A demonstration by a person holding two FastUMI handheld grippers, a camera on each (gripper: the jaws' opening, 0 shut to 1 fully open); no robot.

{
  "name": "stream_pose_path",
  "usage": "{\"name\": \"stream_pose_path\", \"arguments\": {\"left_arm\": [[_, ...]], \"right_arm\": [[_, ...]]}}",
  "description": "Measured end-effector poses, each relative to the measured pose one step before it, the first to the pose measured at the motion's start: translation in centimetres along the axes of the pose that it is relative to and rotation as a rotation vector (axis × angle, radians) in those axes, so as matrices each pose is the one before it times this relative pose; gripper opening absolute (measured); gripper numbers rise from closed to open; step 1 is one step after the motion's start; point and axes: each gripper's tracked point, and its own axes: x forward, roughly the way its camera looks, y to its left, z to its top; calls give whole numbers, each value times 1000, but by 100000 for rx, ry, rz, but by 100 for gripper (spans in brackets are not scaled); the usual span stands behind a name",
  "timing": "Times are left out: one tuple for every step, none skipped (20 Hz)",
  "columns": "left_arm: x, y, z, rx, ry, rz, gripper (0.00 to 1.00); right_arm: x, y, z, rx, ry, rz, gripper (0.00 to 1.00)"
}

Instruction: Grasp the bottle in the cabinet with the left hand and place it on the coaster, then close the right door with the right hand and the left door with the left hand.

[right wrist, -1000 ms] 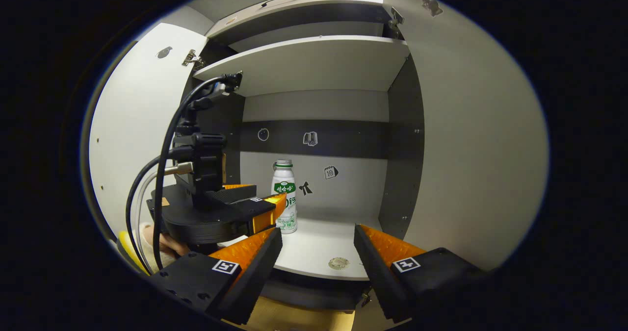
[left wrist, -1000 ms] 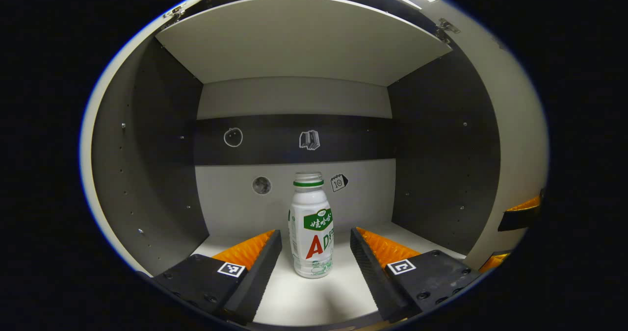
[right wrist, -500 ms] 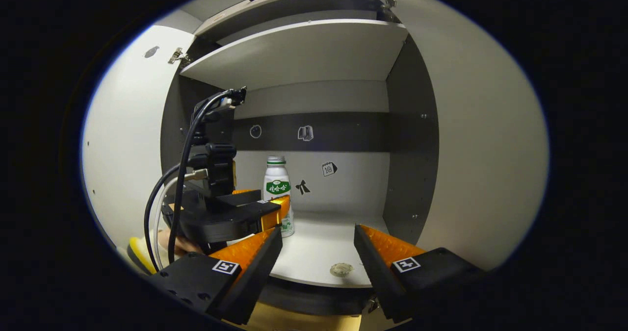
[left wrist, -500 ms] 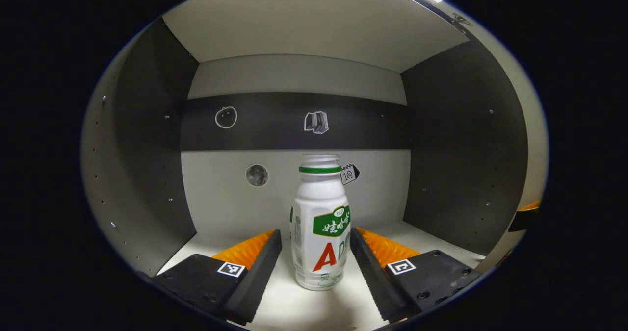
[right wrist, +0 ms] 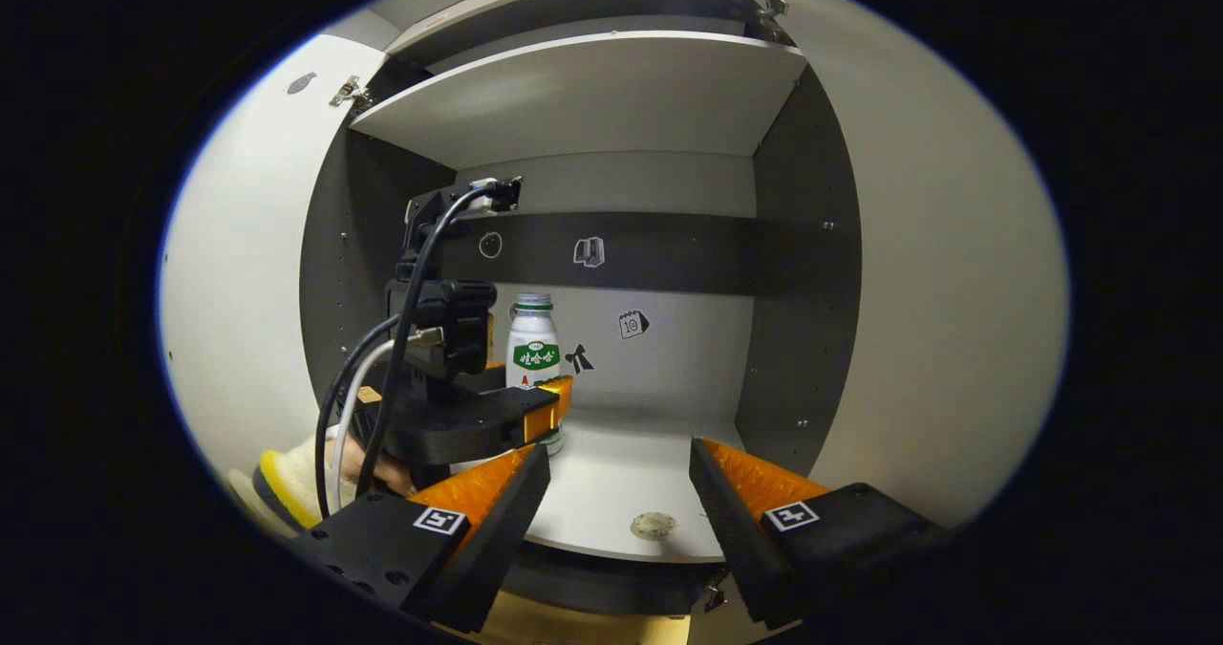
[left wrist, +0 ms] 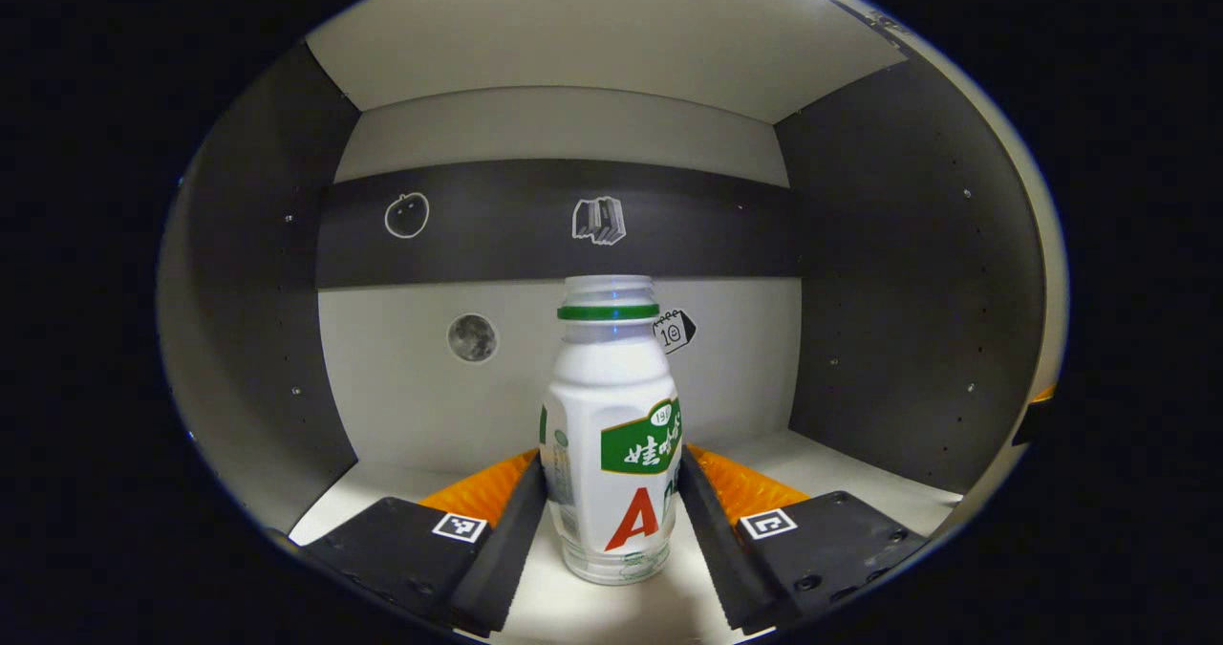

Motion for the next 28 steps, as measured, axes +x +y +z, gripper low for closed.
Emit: {"name": "stream_pose_path", "arguments": {"left_arm": [[-102,-84,98,-475,228,-441,80],[-187,-114,82,-172,207,-267,80],[-337,15,294,13,-248,295,79],[-428,-51,309,238,-491,83,80],[-621,67,546,397,-705,533,80],[-679,153,503,377,-718,587,80],[-795,130,553,211,-719,495,81],[-873,79,622,13,-996,358,81],[-946,-5,731,11,-1174,111,81],[-974,157,569,455,-1020,331,80],[-1044,196,654,1086,-761,955,81],[-1122,295,597,1165,-733,1100,80],[-1065,195,686,689,-900,761,81],[-1181,17,600,189,-1012,234,81],[-1168,-30,591,-143,-707,-155,80],[-1156,-21,353,-278,-428,-119,80],[-1164,-47,436,33,-473,-70,80],[-1208,-39,373,473,-363,-243,79],[-1159,-52,433,594,-534,79,80],[-1250,39,316,573,-339,239,80],[-1434,-23,394,362,-504,-309,79],[-1230,-151,233,104,-493,-789,78],[-1192,-121,220,51,-259,-580,79],[-1240,-74,15,64,-9,-694,80],[-1139,-178,87,28,142,-1142,80],[-1295,-276,-48,-145,-91,-792,80],[-1235,-233,0,-332,-82,-869,80],[-1231,-300,-158,-545,88,-1404,80]], "right_arm": [[-21,-187,105,288,-219,-615,98],[-239,-62,130,497,-121,154,97],[-144,121,28,518,-72,567,98],[-253,137,169,54,-445,443,98],[-362,232,367,-430,-896,280,98],[-312,297,420,-511,-978,452,98],[-484,310,344,-205,-783,859,98],[-423,401,285,53,-476,900,97],[-527,328,262,171,-302,642,97],[-545,404,340,121,-184,716,97],[-694,359,242,32,-340,700,98],[-683,358,381,-136,-485,460,97],[-633,331,392,-367,-489,347,97],[-756,324,371,-549,-436,33,98],[-818,321,366,-778,-543,99,98],[-727,305,439,-1017,-746,52,98],[-777,218,409,-983,-845,-232,98],[-803,183,342,-612,-910,-463,98],[-760,191,388,0,-906,-601,98],[-794,242,271,663,-198,-829,97],[-933,186,94,1159,339,-1048,97],[-1019,134,194,1363,230,-1493,97],[-1152,238,171,1245,59,-1225,98],[-1171,215,132,656,210,-1453,97],[-1368,-102,-14,5,256,-2603,97],[-1175,-53,-41,-166,414,-2111,98],[-1545,232,-103,-166,672,-1772,97],[-1429,180,-45,-334,286,-1539,98]]}}
